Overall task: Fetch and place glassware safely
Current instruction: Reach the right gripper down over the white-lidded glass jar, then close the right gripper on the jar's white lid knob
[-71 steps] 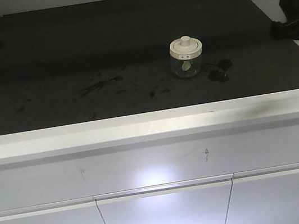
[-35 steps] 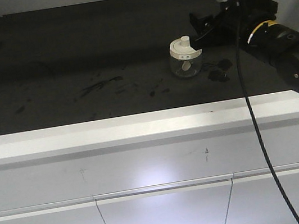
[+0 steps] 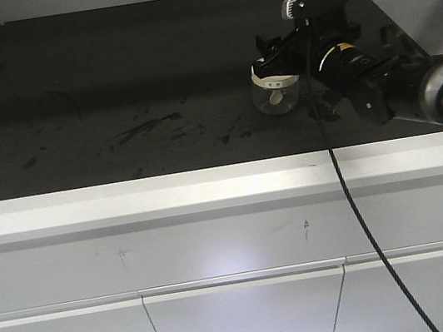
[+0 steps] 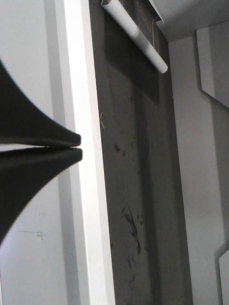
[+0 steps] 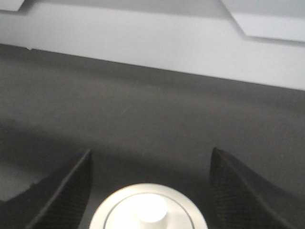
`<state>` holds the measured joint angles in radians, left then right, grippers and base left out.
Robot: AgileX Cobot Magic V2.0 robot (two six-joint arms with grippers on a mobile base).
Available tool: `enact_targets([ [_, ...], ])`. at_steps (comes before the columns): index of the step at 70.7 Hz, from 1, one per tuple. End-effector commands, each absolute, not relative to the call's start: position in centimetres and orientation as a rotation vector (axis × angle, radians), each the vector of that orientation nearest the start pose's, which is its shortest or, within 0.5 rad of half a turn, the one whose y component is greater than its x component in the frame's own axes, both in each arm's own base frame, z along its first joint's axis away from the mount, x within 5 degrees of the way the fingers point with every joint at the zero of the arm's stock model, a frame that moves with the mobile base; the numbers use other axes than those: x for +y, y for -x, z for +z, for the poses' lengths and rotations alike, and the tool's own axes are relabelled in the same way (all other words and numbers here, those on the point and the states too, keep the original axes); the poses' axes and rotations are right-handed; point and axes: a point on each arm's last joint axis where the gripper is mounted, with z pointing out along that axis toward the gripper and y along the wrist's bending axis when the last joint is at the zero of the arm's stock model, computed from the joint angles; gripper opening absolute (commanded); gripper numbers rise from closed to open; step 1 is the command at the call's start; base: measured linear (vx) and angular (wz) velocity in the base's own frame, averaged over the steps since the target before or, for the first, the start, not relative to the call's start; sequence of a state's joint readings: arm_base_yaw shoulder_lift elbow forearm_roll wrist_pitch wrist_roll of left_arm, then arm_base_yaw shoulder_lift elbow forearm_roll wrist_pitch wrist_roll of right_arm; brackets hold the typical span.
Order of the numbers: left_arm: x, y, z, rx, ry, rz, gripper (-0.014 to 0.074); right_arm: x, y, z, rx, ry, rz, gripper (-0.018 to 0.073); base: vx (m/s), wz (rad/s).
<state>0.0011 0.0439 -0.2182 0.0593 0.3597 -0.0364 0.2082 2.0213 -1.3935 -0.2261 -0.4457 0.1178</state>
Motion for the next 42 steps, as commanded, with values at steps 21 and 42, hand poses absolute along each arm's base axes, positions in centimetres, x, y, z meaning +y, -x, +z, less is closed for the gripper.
enact_targets([
  [21, 0.1, -4.7, 26.5, 1.588, 0.004, 0.012, -0.0007, 11.0, -47.5, 25.1, 1.497, 0.302, 0.204, 0.0498, 0.0, 0.0],
  [42, 0.1, -4.7, 26.5, 1.588, 0.004, 0.012, -0.0007, 11.1, -47.6, 24.5, 1.499, 0.303, 0.207, 0.0489, 0.0, 0.0],
])
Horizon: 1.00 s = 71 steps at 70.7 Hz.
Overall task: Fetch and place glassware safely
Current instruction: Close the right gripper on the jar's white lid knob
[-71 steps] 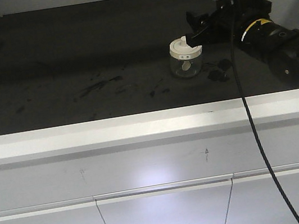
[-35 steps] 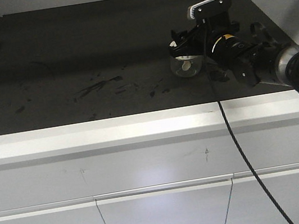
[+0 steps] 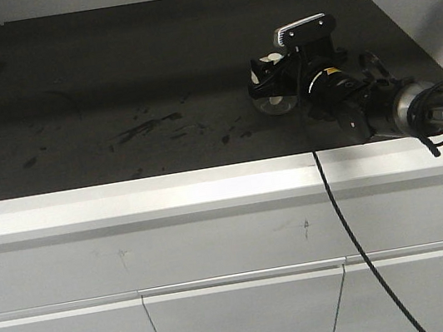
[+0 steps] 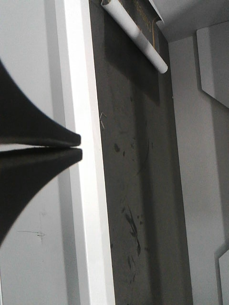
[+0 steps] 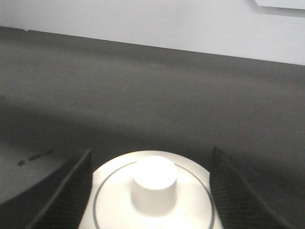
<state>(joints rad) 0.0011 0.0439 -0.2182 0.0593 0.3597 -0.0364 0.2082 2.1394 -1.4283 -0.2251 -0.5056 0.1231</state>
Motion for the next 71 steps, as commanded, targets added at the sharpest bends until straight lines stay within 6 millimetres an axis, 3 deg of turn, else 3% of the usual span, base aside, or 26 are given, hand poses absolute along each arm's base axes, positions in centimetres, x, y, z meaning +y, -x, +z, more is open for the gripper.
enact_targets([
  [1, 0.1, -4.7, 26.5, 1.588, 0.004, 0.012, -0.0007, 11.1, -47.6, 24.5, 1.499, 0.303, 0.207, 0.0487, 0.0, 0.0],
  [22, 0.1, -4.7, 26.5, 1.588, 0.004, 0.012, -0.0007, 11.1, -47.6, 24.5, 1.499, 0.303, 0.207, 0.0333, 0.0, 0.0],
  [44, 0.1, -4.7, 26.5, 1.588, 0.004, 0.012, -0.0007, 11.1, -47.9, 23.2, 1.529, 0.307, 0.206, -0.001, 0.0, 0.0],
  [59, 0.1, -4.7, 26.5, 1.588, 0.004, 0.012, -0.0007, 11.1, -47.7, 24.2, 1.511, 0.305, 0.205, -0.0008, 0.0, 0.0],
  [71, 0.1, -4.7, 26.5, 1.588, 0.004, 0.012, -0.0007, 10.8, -46.9, 26.6, 1.495, 0.3, 0.196, -0.0008, 0.0, 0.0],
])
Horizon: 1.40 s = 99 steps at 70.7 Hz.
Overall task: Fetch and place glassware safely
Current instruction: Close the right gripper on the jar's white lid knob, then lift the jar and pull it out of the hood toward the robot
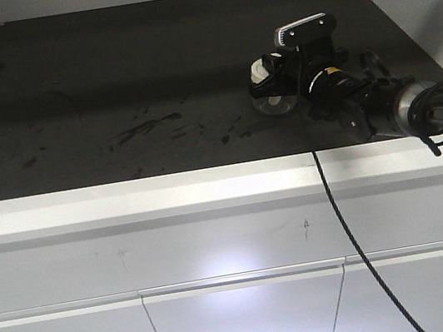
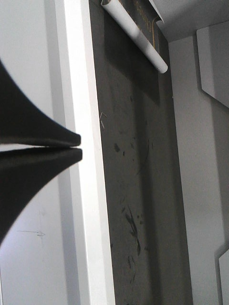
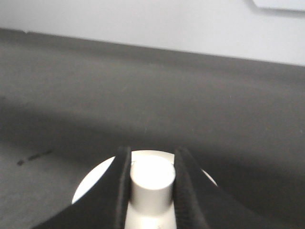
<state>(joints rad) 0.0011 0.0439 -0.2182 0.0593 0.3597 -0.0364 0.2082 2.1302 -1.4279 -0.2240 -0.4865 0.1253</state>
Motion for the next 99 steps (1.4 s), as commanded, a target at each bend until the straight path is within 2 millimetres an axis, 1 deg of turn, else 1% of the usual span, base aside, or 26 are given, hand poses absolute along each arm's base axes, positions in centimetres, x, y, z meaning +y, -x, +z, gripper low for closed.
enact_targets([
  [1, 0.1, -4.7, 26.5, 1.588, 0.004, 0.012, -0.0007, 10.8, -46.8, 26.9, 1.497, 0.299, 0.194, -0.0008, 0.0, 0.0],
  [10, 0.1, -4.7, 26.5, 1.588, 0.004, 0.012, -0.0007, 10.4, -45.9, 29.1, 1.527, 0.295, 0.172, -0.0006, 0.0, 0.0],
  [19, 0.1, -4.7, 26.5, 1.588, 0.004, 0.012, -0.0007, 10.0, -44.6, 32.1, 1.515, 0.287, 0.158, -0.0005, 0.0, 0.0],
  [23, 0.1, -4.7, 26.5, 1.588, 0.004, 0.012, -0.0007, 9.8, -43.8, 33.4, 1.506, 0.279, 0.157, -0.0004, 0.0, 0.0],
  [30, 0.1, -4.7, 26.5, 1.588, 0.004, 0.012, -0.0007, 9.4, -41.7, 34.5, 1.479, 0.274, 0.166, -0.0003, 0.0, 0.0],
  [31, 0.1, -4.7, 26.5, 1.588, 0.004, 0.012, -0.0007, 9.4, -41.3, 34.4, 1.482, 0.275, 0.167, -0.0003, 0.0, 0.0],
  [37, 0.1, -4.7, 26.5, 1.588, 0.004, 0.012, -0.0007, 9.0, -39.1, 34.8, 1.456, 0.279, 0.172, -0.0003, 0.0, 0.0],
  [38, 0.1, -4.7, 26.5, 1.588, 0.004, 0.012, -0.0007, 8.9, -38.7, 34.6, 1.464, 0.28, 0.173, -0.0003, 0.0, 0.0],
  [43, 0.1, -4.7, 26.5, 1.588, 0.004, 0.012, -0.0007, 8.5, -36.8, 34.9, 1.459, 0.283, 0.174, -0.0003, 0.0, 0.0],
  [46, 0.1, -4.7, 26.5, 1.588, 0.004, 0.012, -0.0007, 8.3, -35.7, 34.6, 1.471, 0.285, 0.174, -0.0003, 0.0, 0.0],
  [50, 0.1, -4.7, 26.5, 1.588, 0.004, 0.012, -0.0007, 8.0, -34.1, 34.7, 1.47, 0.285, 0.175, -0.0003, 0.0, 0.0],
  [52, 0.1, -4.7, 26.5, 1.588, 0.004, 0.012, -0.0007, 7.8, -33.4, 34.4, 1.479, 0.286, 0.175, -0.0003, 0.0, 0.0],
  [61, 0.1, -4.7, 26.5, 1.588, 0.004, 0.012, -0.0007, 7.2, -30.0, 34.0, 1.456, 0.288, 0.185, -0.0003, 0.0, 0.0],
  [66, 0.1, -4.7, 26.5, 1.588, 0.004, 0.012, -0.0007, 6.9, -28.4, 33.5, 1.455, 0.291, 0.19, -0.0003, 0.0, 0.0],
  [68, 0.1, -4.7, 26.5, 1.588, 0.004, 0.012, -0.0007, 6.9, -27.8, 33.6, 1.446, 0.292, 0.192, -0.0003, 0.0, 0.0],
  [75, 0.1, -4.7, 26.5, 1.588, 0.004, 0.012, -0.0007, 7.4, -25.4, 33.1, 1.44, 0.32, 0.223, -0.0003, 0.0, 0.0],
  [89, 0.1, -4.7, 26.5, 1.588, 0.004, 0.012, -0.0007, 10.6, -20.9, 32.4, 1.409, 0.449, 0.37, -0.0003, 0.0, 0.0],
  [99, 0.1, -4.7, 26.5, 1.588, 0.004, 0.012, -0.0007, 12.6, -18.5, 32.3, 1.379, 0.537, 0.471, -0.0003, 0.0, 0.0],
])
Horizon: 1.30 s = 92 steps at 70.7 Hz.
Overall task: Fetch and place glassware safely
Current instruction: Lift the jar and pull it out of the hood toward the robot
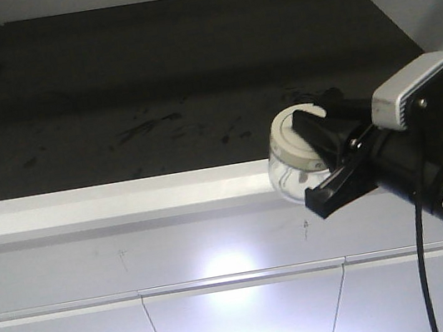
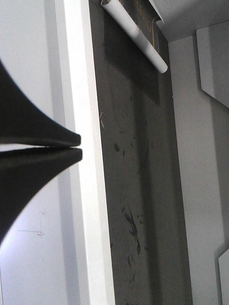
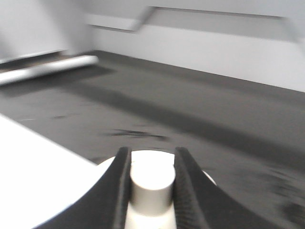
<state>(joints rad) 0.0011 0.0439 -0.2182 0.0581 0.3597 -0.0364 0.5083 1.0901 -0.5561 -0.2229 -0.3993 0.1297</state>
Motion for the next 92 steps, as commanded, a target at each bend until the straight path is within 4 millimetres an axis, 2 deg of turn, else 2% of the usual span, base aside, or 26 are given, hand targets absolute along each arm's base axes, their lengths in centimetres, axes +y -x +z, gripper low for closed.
enact_targets([
  [1, 0.1, -4.7, 26.5, 1.588, 0.004, 0.012, -0.0007, 12.9, -18.1, 32.4, 1.373, 0.552, 0.487, -0.0003, 0.0, 0.0],
  [21, 0.1, -4.7, 26.5, 1.588, 0.004, 0.012, -0.0007, 15.8, -15.2, 32.6, 1.327, 0.683, 0.636, -0.0003, 0.0, 0.0],
  [32, 0.1, -4.7, 26.5, 1.588, 0.004, 0.012, -0.0007, 16.7, -14.2, 32.6, 1.309, 0.725, 0.685, -0.0003, 0.0, 0.0],
  [92, 0.1, -4.7, 26.5, 1.588, 0.004, 0.012, -0.0007, 16.9, -14.1, 32.7, 1.301, 0.73, 0.695, -0.0003, 0.0, 0.0],
])
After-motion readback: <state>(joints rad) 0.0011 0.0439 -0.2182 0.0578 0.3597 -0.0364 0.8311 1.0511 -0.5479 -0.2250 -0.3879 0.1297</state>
